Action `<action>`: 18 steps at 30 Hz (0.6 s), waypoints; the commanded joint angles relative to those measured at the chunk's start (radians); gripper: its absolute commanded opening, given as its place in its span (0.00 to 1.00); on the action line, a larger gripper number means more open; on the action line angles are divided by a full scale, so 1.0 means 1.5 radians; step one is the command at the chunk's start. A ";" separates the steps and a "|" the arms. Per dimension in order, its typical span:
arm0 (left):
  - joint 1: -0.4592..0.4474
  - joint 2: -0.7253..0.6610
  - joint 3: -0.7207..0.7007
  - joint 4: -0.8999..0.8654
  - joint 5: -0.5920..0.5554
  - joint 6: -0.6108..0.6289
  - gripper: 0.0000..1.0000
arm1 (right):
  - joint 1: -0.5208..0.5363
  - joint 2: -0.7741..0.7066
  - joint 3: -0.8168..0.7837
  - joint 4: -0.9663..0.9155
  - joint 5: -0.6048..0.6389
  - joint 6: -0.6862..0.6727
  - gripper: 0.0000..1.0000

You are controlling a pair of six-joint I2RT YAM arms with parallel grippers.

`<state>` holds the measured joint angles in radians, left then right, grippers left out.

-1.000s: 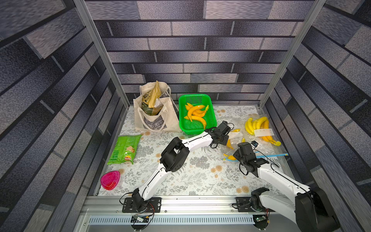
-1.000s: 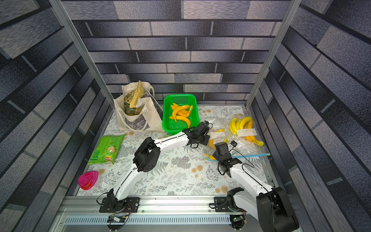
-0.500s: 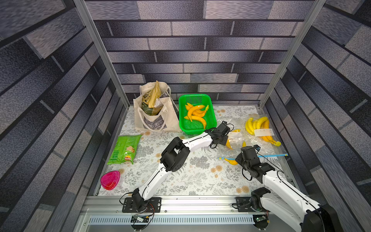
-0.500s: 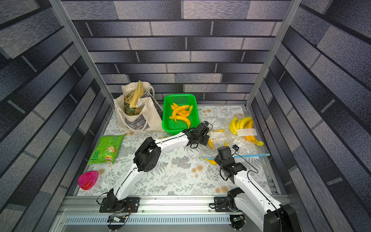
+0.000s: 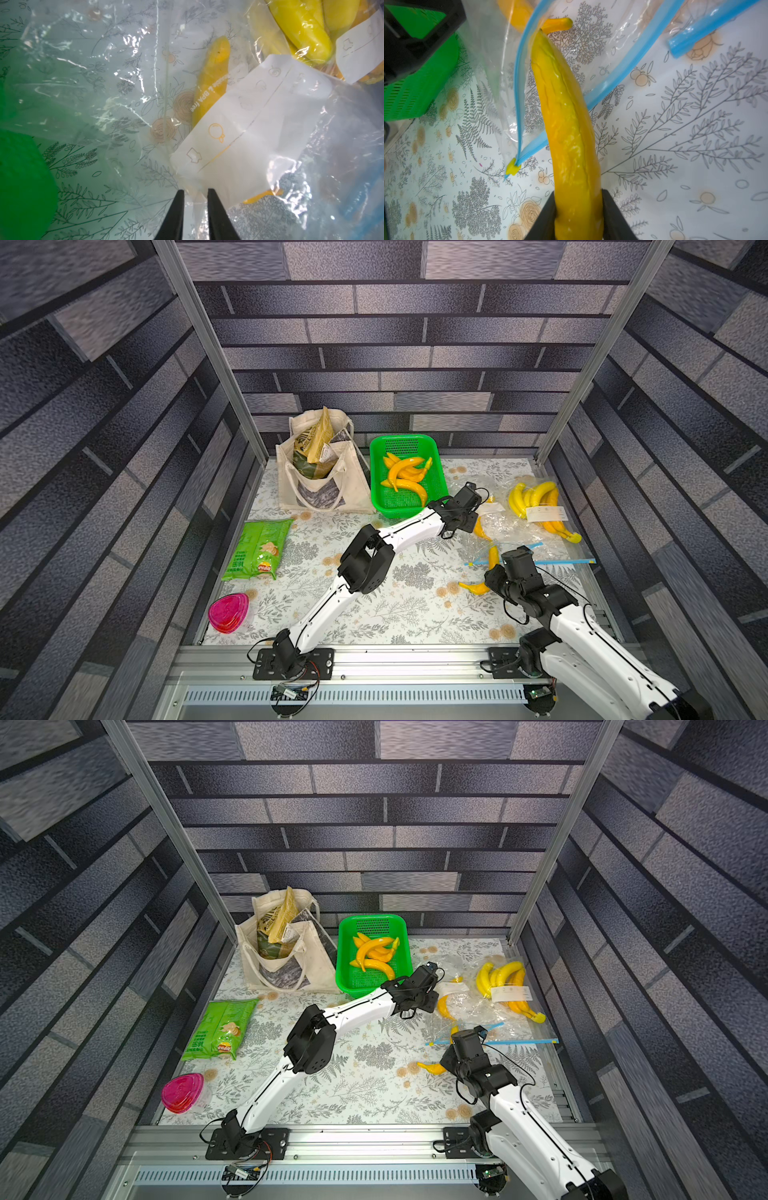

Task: Open the zip-top bag and take out the banana
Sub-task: Pick up the banana from the zipper food storage bag, then place the banana in the basket.

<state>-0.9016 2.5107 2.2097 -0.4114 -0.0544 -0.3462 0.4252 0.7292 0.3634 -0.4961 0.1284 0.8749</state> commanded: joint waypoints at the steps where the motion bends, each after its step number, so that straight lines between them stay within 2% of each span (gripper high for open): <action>1: 0.003 -0.032 0.000 -0.040 0.003 0.002 0.33 | 0.044 -0.016 0.030 -0.066 0.001 0.010 0.35; 7: -0.007 -0.142 -0.077 -0.029 0.001 0.010 0.49 | 0.129 -0.022 0.089 -0.145 0.051 0.035 0.35; 14: 0.004 -0.184 -0.118 -0.027 -0.011 0.017 0.54 | 0.137 -0.075 0.131 -0.224 0.066 0.015 0.36; 18: 0.012 -0.202 -0.157 -0.005 -0.014 0.009 0.57 | 0.137 -0.067 0.129 -0.191 -0.001 -0.006 0.37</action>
<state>-0.8963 2.2349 2.0216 -0.4194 -0.0578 -0.3428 0.6228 0.6178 0.5388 -0.7685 0.1791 0.8963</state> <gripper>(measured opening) 0.561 0.372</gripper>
